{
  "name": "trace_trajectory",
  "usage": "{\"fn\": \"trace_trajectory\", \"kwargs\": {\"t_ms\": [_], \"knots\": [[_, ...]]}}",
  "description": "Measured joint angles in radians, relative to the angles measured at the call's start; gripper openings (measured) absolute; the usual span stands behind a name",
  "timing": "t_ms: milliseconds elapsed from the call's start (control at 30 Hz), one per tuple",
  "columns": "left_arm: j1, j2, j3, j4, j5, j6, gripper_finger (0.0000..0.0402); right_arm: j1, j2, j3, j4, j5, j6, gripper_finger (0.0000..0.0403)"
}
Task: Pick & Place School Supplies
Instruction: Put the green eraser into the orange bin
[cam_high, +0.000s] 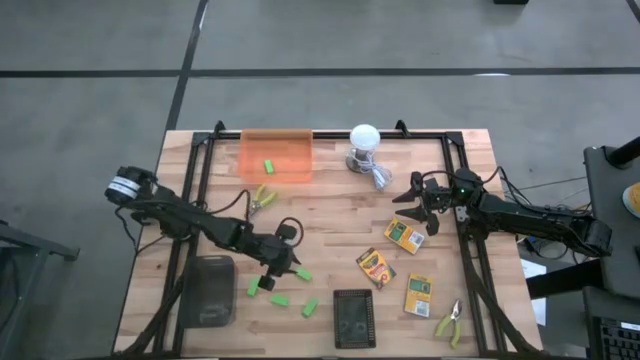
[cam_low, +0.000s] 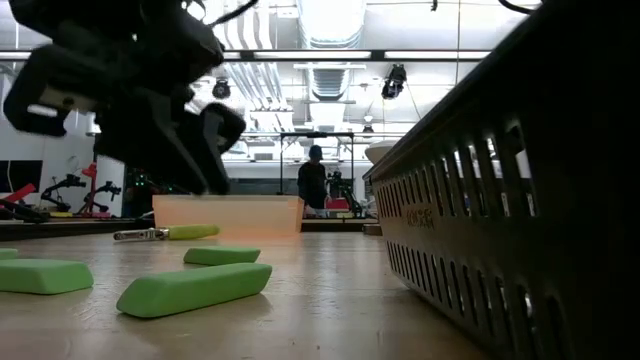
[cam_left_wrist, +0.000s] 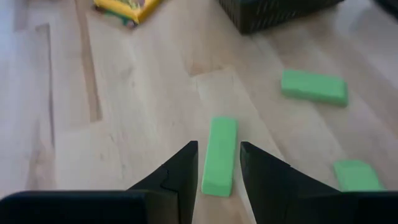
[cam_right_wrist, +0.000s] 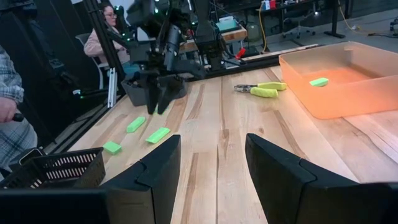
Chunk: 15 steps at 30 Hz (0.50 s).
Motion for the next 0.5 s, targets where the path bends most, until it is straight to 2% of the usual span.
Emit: {"fn": "trace_trajectory", "kwargs": {"t_ms": [233,500], "knots": [[0.000,0.087,0.001,0.071,0.004,-0.010,0.0124,0.000,0.000,0.000,0.000,0.000,0.000,0.0178],[0.000,0.124,0.006,0.080,0.005,-0.010,0.0124,0.000,0.000,0.000,0.000,0.000,0.000,0.0178]]}}
